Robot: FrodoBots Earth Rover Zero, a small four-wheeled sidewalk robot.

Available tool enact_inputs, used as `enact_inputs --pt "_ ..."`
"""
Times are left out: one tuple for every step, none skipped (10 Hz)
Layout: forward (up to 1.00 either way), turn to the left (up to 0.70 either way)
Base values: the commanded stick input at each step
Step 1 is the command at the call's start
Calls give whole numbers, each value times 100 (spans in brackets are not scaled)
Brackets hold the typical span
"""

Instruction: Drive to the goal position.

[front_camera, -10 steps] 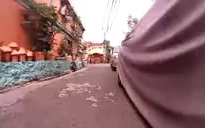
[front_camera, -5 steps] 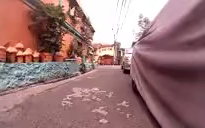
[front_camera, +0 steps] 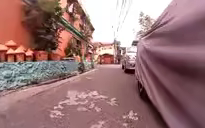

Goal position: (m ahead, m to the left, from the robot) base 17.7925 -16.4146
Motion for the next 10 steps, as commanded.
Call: enact_inputs --pt "70 -4" --pt "70 -31" --pt "70 -10" --pt "70 0" --pt "70 0" --pt "70 0" --pt "70 0" --pt "70 0" --pt "70 0" --pt "70 0"
